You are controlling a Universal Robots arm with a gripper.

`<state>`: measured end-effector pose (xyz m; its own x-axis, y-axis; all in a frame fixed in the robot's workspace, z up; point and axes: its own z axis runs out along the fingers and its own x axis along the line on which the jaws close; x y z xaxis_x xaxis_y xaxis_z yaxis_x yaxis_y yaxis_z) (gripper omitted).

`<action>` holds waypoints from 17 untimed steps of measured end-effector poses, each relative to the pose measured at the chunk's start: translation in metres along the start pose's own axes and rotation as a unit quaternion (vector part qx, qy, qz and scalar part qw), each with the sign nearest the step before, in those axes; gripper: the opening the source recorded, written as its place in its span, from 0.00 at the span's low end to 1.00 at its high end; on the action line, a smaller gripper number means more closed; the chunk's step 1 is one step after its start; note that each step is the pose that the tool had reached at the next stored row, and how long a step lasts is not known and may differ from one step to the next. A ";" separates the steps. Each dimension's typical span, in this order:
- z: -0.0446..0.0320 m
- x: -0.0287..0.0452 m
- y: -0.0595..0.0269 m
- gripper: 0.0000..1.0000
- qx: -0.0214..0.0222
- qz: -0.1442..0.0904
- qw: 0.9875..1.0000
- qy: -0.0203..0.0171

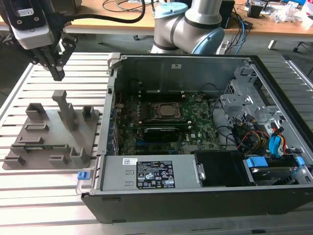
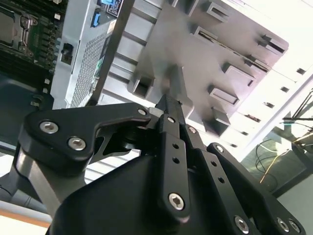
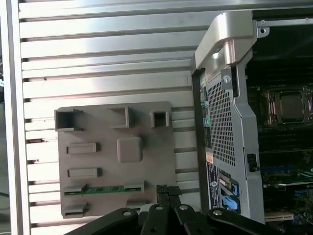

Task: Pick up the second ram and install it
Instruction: 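Reach for the second ram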

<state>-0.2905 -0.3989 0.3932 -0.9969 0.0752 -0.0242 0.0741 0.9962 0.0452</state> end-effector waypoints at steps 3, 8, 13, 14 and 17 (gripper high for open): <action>-0.0002 0.0070 -0.0005 0.11 0.000 0.000 1.000 0.000; -0.0006 0.0239 -0.0018 0.11 0.000 0.000 1.000 0.000; -0.0010 0.0391 -0.0029 0.11 0.000 0.000 1.000 0.000; -0.0011 0.0420 -0.0031 0.11 0.000 0.000 1.000 0.000; -0.0013 0.0497 -0.0037 0.11 0.000 0.000 1.000 0.000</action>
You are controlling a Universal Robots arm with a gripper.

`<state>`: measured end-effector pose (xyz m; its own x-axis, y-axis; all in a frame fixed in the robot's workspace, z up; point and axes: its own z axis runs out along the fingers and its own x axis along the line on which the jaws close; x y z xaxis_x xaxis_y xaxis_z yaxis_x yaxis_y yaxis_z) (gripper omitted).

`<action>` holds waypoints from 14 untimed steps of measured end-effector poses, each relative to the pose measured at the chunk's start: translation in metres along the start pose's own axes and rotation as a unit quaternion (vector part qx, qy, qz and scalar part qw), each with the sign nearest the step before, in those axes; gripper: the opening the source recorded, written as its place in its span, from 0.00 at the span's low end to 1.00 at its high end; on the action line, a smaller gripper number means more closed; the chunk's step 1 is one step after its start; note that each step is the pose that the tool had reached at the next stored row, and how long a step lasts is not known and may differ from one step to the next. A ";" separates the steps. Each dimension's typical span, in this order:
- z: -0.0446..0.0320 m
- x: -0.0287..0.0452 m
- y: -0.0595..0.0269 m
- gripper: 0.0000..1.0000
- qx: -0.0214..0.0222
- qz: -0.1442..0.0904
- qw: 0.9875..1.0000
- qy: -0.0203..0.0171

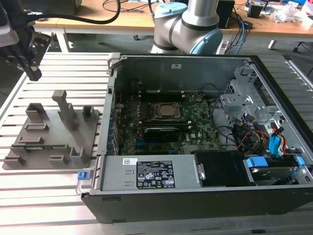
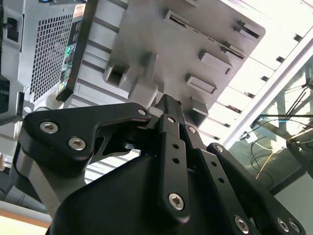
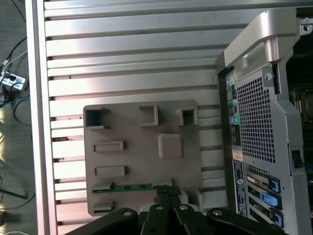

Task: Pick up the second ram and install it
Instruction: 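Reach for the second ram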

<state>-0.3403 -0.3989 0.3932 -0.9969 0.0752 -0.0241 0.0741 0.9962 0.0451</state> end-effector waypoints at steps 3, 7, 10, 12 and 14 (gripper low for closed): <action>-0.0002 0.0072 -0.0005 0.11 0.000 0.000 1.000 0.000; -0.0004 0.0181 -0.0013 0.11 0.000 0.000 1.000 0.000; -0.0006 0.0290 -0.0022 0.11 0.000 0.000 1.000 0.000; -0.0008 0.0334 -0.0025 0.11 0.000 0.000 1.000 0.000; -0.0009 0.0430 -0.0032 0.11 0.000 0.000 1.000 0.000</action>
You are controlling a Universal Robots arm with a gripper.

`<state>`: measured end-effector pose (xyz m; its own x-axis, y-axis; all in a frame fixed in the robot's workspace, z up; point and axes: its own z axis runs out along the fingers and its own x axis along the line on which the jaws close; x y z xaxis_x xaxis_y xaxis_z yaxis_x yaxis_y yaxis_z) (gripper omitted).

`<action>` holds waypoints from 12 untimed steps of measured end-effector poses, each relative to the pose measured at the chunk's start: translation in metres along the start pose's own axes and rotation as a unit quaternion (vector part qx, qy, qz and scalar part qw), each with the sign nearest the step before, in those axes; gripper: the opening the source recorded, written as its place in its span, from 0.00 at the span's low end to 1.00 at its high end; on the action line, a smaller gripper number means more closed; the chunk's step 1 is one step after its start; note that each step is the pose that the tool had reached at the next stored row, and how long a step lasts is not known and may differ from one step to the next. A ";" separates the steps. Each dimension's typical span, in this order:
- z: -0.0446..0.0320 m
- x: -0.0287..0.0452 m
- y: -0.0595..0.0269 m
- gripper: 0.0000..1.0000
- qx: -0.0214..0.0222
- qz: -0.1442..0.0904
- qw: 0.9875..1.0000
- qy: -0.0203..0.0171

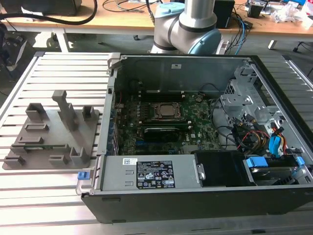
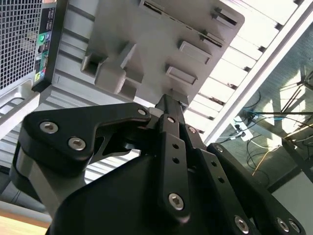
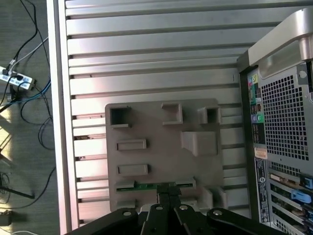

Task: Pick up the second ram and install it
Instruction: 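Reach for the second ram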

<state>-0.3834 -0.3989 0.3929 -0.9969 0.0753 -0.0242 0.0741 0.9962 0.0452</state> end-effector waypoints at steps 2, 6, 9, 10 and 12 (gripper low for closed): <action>-0.0002 0.0067 -0.0005 0.11 0.000 0.000 1.000 0.000; -0.0005 0.0233 -0.0017 0.11 0.000 0.000 1.000 0.000; -0.0006 0.0234 -0.0018 0.11 0.000 0.000 1.000 0.000; -0.0006 0.0235 -0.0018 0.11 0.000 0.000 1.000 0.000; -0.0006 0.0235 -0.0018 0.11 0.000 0.000 1.000 0.000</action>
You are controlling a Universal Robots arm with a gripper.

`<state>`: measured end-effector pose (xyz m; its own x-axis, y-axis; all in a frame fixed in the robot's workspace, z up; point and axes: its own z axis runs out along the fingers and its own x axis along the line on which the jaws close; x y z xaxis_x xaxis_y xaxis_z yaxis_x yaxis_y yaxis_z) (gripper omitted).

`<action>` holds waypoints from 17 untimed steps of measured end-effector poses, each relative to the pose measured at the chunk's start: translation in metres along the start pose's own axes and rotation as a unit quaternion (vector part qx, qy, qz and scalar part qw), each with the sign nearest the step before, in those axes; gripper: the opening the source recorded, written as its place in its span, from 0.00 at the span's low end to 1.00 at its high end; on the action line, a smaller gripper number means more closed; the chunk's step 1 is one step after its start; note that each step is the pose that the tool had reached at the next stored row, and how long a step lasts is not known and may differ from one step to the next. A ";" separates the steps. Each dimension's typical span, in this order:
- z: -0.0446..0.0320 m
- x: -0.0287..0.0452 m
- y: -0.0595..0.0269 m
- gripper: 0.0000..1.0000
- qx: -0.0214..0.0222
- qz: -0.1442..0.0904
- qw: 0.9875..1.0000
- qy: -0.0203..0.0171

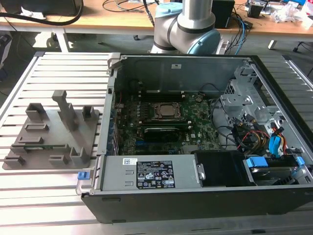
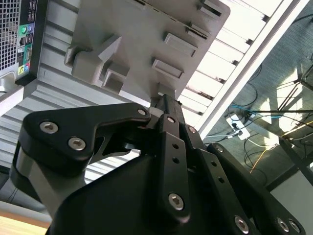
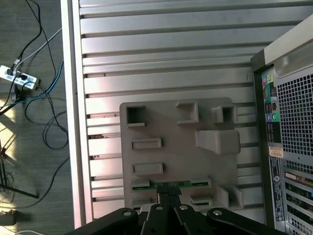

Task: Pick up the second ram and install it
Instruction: 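Reach for the second ram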

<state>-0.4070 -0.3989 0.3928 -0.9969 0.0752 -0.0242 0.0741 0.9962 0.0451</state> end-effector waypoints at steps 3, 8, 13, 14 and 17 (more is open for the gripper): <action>0.0001 -0.0030 -0.0017 0.11 0.000 0.000 1.000 0.000; 0.0002 -0.0122 -0.0118 0.11 0.000 0.000 1.000 0.000; 0.0005 -0.0183 -0.0134 0.11 0.000 0.000 1.000 0.000; 0.0005 -0.0183 -0.0134 0.11 0.000 0.000 1.000 0.000; 0.0005 -0.0185 -0.0134 0.11 0.000 0.000 1.000 0.000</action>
<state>-0.3896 -0.4136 0.3921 -0.9969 0.0753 -0.0242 0.0742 0.9962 0.0449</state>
